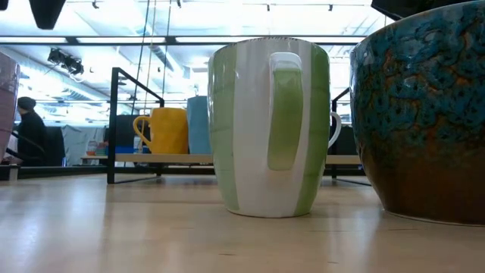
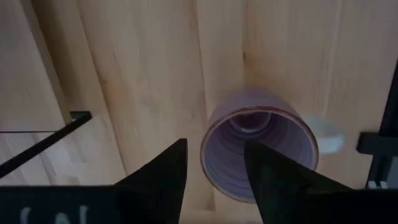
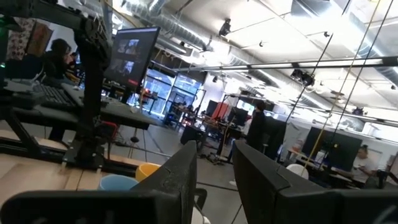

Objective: Place coffee mugs
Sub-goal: Put the purple mug on the shelf

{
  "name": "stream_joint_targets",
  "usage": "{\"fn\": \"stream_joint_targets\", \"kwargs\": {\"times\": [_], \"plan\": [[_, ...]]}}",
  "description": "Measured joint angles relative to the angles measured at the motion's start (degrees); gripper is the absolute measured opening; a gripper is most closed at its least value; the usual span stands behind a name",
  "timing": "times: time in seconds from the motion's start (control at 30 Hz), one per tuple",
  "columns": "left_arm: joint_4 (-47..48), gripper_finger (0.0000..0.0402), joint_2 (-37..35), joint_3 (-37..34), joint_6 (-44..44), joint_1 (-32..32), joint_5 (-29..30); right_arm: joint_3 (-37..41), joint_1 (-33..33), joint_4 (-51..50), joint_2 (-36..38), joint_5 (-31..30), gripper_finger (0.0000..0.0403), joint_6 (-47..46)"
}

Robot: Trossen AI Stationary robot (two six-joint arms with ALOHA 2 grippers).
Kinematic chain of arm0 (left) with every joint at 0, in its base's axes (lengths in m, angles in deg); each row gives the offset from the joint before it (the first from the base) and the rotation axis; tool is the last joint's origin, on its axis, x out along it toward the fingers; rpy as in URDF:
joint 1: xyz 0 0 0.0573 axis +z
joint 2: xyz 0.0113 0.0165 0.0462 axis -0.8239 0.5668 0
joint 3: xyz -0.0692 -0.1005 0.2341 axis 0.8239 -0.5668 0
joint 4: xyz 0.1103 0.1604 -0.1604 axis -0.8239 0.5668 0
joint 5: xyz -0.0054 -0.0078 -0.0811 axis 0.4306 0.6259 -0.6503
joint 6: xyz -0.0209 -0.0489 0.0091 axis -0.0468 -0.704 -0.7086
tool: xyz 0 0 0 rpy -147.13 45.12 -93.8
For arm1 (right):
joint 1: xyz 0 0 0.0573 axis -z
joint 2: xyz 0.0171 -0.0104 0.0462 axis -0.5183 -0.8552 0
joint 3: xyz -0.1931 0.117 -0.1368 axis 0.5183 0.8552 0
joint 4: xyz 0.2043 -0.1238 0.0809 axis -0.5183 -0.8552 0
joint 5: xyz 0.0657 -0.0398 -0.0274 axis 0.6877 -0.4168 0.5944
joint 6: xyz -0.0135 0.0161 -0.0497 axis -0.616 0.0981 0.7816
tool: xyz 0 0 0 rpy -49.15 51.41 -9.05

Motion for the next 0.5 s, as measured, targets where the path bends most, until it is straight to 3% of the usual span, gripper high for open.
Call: {"fn": "stream_joint_targets", "kwargs": {"times": [0.5], "plan": [[-3.13, 0.0142, -0.31, -10.12, 3.07, 0.61, -5.73, 0.0, -0.01, -0.26, -0.02, 1.42, 0.011, 0.15]]}}
